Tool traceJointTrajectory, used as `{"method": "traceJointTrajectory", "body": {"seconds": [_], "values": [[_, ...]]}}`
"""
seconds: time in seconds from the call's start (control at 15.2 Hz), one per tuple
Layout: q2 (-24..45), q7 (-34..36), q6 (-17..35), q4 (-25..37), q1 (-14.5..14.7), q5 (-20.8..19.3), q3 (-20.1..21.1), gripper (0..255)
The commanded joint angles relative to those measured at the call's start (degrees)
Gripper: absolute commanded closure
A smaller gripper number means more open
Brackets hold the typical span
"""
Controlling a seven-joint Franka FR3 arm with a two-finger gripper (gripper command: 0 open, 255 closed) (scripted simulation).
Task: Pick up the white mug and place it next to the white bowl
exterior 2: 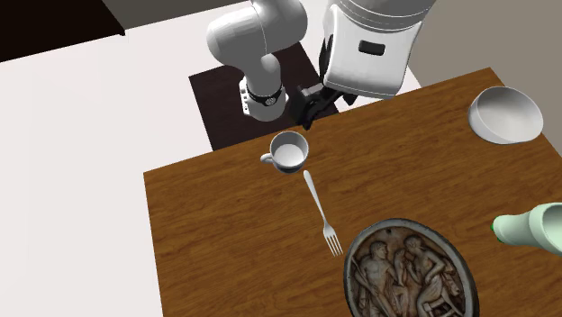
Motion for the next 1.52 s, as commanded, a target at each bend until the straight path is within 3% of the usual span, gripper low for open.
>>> {"method": "traceJointTrajectory", "body": {"seconds": [0.0, 0.92, 1.45], "values": [[0.0, 0.0, 0.0, 0.0, 0.0, 0.0, 0.0, 0], [-8.3, 2.3, 23.4, -31.0, 1.3, 1.9, 1.8, 0], [-4.9, 2.4, 31.6, -35.8, 1.3, 2.2, 2.2, 0]]}}
